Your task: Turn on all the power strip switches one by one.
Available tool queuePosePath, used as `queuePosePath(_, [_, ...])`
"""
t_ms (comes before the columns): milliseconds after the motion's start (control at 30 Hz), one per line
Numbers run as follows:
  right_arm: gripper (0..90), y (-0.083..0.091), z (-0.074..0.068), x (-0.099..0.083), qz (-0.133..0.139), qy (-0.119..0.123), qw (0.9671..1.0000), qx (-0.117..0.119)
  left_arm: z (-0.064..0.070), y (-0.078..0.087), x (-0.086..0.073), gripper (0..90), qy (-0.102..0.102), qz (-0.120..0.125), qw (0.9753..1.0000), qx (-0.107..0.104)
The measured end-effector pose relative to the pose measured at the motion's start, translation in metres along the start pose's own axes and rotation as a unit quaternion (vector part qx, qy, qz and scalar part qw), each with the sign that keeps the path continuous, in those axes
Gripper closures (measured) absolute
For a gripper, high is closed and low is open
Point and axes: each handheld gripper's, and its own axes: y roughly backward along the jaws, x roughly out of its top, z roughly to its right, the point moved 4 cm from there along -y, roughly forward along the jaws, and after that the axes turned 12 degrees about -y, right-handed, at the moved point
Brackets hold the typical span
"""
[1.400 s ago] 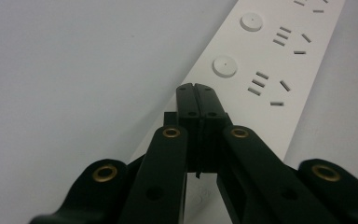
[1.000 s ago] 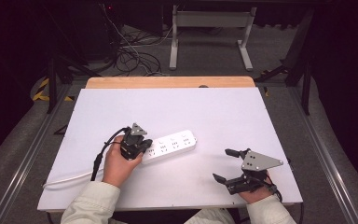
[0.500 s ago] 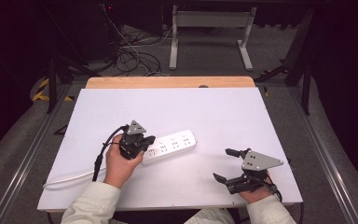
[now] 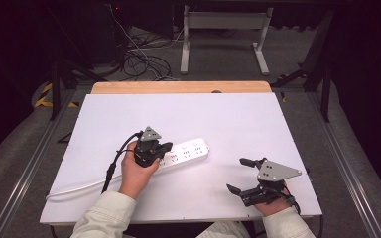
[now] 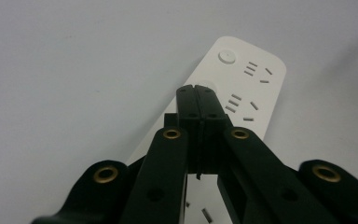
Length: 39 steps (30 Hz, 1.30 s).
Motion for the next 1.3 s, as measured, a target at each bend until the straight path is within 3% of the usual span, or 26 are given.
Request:
queuePosePath(267, [9.1, 0.000, 0.000, 0.000, 0.001, -0.001, 1.0000, 0.002, 0.001, -0.013, -0.004, 89.9, -0.007, -0.007, 0.9999, 0.012])
queuePosePath(833, [9.1, 0.000, 0.000, 0.000, 0.001, -0.001, 1.0000, 0.003, 0.004, -0.016, -0.007, 90.0, -0.030, -0.021, 0.9988, 0.032])
queuePosePath(1300, [9.1, 0.000, -0.001, -0.001, -0.002, 0.000, 1.0000, 0.003, 0.005, -0.017, -0.009, 90.0, -0.021, -0.020, 0.9992, 0.029])
